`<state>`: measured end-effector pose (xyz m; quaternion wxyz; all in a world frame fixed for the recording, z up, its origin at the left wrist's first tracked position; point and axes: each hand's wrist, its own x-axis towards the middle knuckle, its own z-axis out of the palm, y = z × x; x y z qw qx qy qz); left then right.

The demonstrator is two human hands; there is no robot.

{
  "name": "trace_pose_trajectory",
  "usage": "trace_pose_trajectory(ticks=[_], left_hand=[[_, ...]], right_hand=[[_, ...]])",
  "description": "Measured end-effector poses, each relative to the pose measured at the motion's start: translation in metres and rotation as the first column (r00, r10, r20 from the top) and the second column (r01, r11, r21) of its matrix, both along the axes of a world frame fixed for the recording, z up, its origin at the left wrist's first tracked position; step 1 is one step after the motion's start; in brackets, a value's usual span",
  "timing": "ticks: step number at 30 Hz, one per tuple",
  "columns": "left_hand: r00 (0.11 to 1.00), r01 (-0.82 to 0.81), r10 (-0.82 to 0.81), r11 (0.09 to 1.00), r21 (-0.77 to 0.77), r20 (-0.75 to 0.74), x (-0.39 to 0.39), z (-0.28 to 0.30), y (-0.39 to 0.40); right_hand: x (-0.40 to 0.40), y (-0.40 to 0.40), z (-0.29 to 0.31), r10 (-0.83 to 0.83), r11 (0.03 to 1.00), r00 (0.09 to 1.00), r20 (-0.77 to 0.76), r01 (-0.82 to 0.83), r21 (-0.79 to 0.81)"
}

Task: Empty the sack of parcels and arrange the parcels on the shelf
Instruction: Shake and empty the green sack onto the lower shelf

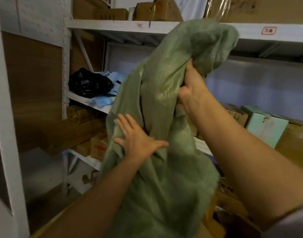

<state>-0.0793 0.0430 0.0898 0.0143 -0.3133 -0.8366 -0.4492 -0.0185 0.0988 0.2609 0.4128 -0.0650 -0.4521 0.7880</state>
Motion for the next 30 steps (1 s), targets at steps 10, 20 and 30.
trace_pose_trajectory(ticks=[10,20,30], left_hand=[[0.957,-0.175,0.226,0.949,0.263,-0.180,-0.061,0.051,-0.001],[0.742,-0.054,0.225,0.959,0.278,-0.631,-0.037,0.046,-0.004],[0.856,0.055,-0.257,0.908,-0.415,-0.449,-0.063,-0.020,-0.016]], right_hand=[[0.059,0.039,0.013,0.020,0.997,0.975,-0.219,-0.036,-0.066],[0.097,0.080,-0.034,-0.128,0.989,0.943,0.306,0.146,-0.036],[0.086,0.079,-0.069,-0.110,0.977,0.896,0.431,0.176,-0.117]])
